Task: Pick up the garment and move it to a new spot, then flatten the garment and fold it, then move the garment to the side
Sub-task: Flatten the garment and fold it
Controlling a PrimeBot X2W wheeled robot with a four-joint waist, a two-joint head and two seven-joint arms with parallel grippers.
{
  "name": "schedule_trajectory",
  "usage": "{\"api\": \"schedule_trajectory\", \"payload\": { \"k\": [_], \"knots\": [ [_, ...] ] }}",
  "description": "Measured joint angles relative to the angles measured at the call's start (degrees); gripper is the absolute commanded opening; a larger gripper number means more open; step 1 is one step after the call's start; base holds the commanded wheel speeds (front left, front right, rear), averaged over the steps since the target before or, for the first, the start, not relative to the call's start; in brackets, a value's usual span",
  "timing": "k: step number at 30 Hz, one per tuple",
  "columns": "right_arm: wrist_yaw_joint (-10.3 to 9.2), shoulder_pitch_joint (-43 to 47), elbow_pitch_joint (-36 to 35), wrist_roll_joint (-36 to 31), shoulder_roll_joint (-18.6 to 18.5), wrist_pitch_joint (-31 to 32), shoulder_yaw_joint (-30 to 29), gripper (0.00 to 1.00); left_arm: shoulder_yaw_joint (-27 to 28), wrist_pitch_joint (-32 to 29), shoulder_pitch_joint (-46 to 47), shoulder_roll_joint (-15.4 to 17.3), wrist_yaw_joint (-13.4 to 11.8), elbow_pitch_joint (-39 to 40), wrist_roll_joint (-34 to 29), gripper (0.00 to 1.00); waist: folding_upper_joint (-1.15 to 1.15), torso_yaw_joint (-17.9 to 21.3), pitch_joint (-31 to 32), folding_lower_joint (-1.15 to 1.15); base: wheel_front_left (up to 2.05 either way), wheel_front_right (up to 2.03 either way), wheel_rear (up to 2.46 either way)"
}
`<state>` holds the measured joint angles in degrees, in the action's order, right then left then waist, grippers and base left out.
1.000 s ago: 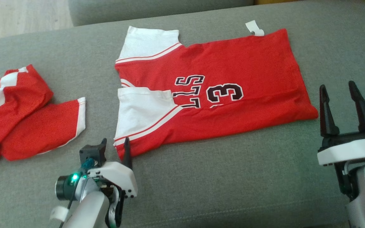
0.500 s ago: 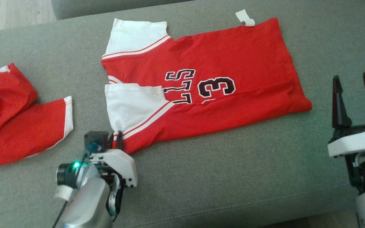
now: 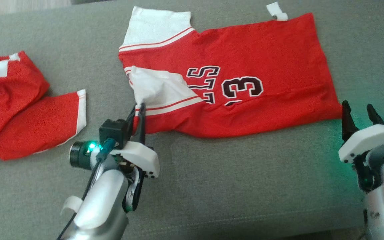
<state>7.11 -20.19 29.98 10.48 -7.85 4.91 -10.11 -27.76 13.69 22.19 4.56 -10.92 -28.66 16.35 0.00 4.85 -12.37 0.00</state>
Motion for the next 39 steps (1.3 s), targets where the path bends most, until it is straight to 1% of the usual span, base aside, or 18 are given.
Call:
{"api": "schedule_trajectory", "payload": {
  "k": [4,10,13,16,17,18,19,24,31,33,39],
  "knots": [
    [0.00,-3.0,4.5,-0.1,-0.1,1.9,-0.7,1.00,-1.2,-0.6,0.4,0.1,0.1,2.2,-0.8,0.00,0.00,-1.0,-1.4,0.00,0.00,0.00,0.00],
    [0.00,-6.5,9.8,-0.7,-0.4,2.5,-1.6,1.00,-1.4,-1.5,0.5,0.3,-0.3,5.0,-1.1,0.00,0.00,-2.0,-3.6,0.00,0.00,0.00,0.00],
    [0.00,-8.2,11.6,0.1,-0.5,2.8,-1.4,1.00,-1.5,-1.6,0.5,0.5,-0.6,5.8,-1.1,0.00,0.00,-2.3,-4.6,0.00,0.00,0.00,0.00],
    [0.00,-10.0,12.9,0.6,-1.4,3.2,-0.4,1.00,-1.5,-2.1,0.6,0.8,-0.7,6.4,-1.1,0.00,0.00,-2.5,-5.3,0.00,0.00,0.00,0.00],
    [0.00,-10.6,13.3,1.3,-1.7,3.3,0.1,0.96,-1.5,-2.1,0.7,0.9,-1.0,6.5,-1.1,0.00,0.00,-2.5,-5.5,0.00,0.00,0.00,0.00],
    [0.00,-11.0,13.7,1.9,-1.8,3.3,0.5,0.46,-1.5,-2.2,0.7,1.0,-1.2,6.7,-1.1,0.00,0.00,-2.5,-5.7,0.00,0.00,0.00,0.00],
    [0.00,-11.4,14.1,2.4,-1.9,3.6,0.8,0.00,-1.4,-2.5,0.8,1.2,-1.2,6.8,-1.1,0.00,0.00,-2.5,-5.8,0.00,0.00,0.00,0.00],
    [0.00,-12.2,15.4,5.4,-2.3,3.7,3.5,0.00,-1.3,-2.6,0.9,2.3,-1.3,6.8,-1.1,0.00,0.00,-2.1,-5.2,0.00,0.00,0.00,0.00],
    [0.00,-10.5,16.2,9.1,-4.6,3.7,6.4,0.00,-1.3,-3.4,-0.1,3.4,-1.3,6.7,-0.7,0.00,0.00,-1.4,-2.0,0.00,0.00,0.00,0.00],
    [0.00,-8.4,16.1,10.4,-5.8,4.4,7.3,0.00,-1.3,-3.6,-1.9,4.3,-1.3,6.8,-0.2,0.00,0.00,-1.1,0.0,0.00,0.00,0.00,0.00],
    [0.01,-4.3,14.6,12.1,-7.6,7.7,8.1,0.00,-1.7,-4.6,-7.0,4.8,-1.3,7.8,1.1,0.00,0.00,-0.8,4.6,0.00,0.00,0.00,0.00]
  ]
}}
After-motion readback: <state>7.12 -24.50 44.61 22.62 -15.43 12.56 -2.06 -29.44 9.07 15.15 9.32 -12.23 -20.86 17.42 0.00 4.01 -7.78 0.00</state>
